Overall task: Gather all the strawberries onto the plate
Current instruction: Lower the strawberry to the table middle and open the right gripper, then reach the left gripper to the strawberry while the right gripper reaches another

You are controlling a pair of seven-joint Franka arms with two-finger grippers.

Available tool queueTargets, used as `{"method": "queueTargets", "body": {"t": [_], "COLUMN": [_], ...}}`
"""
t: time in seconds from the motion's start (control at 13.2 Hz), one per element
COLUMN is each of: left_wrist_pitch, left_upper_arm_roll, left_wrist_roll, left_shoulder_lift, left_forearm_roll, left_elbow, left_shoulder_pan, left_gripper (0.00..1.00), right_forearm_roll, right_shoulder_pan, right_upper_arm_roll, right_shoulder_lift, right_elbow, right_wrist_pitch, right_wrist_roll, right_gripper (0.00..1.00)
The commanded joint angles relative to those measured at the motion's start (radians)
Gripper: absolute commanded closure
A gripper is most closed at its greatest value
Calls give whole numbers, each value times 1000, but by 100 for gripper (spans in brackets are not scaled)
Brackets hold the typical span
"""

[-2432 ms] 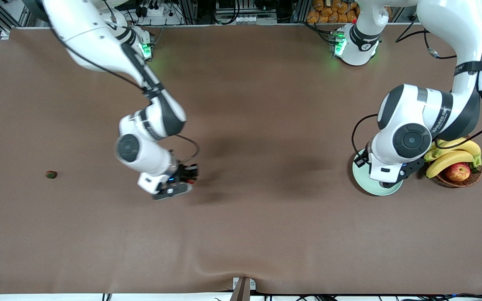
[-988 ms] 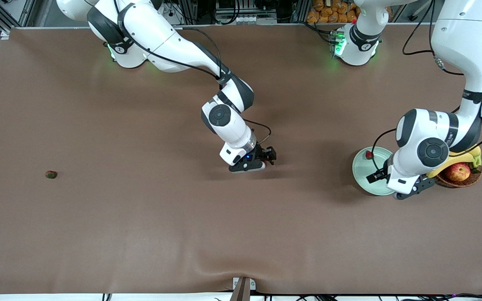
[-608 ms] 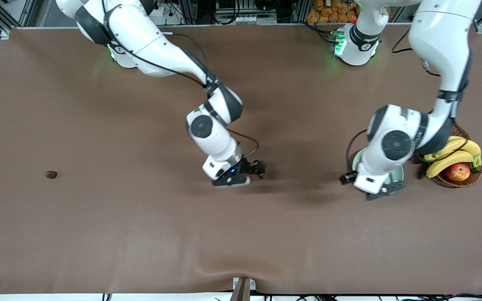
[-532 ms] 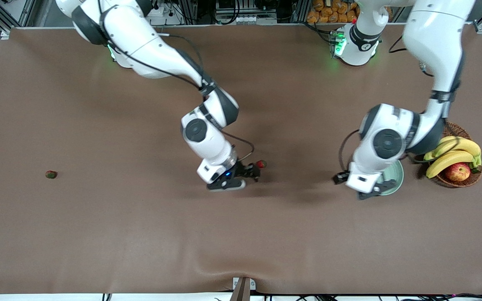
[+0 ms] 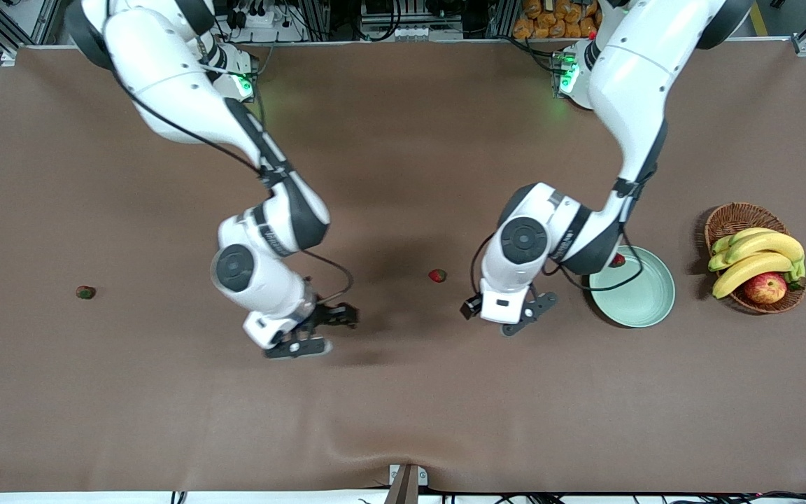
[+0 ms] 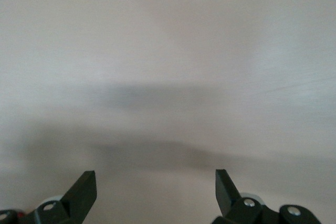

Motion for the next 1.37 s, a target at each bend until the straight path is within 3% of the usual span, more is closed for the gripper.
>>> {"method": "queueTargets", "body": {"t": [0.0,0.46,0.76,0.99,1.29], "left_wrist_pitch": [1,16,35,35,44], "left_upper_arm_roll": [10,24,26,26,24], "left_wrist_roll": [-134,-567,-656,-665,-684], "left_shoulder_lift": [36,62,95,99,125], "left_forearm_roll": [-15,-1,-1,-1,-2], "left_elbow": [44,43,41,41,46], "left_shoulder_pan": [-45,-143,-150,-153,-171], "left_gripper": [0,0,0,0,0], "right_forearm_roll": [-34,-112,-159,-195,-202], "right_shoulder_pan": [-82,-384,-612,-715,-783], "right_upper_arm_roll": [-16,-21,-21,-21,-23], "right_shoulder_lift": [-127,-302,-291,-277,-270], "right_elbow": [-110,-380,-407,-407,-540], "right_wrist_pitch": [-72,-68,-67,-59,181], "right_wrist_roll": [-122,-393,-540,-691,-948], "right_gripper": [0,0,0,0,0]}}
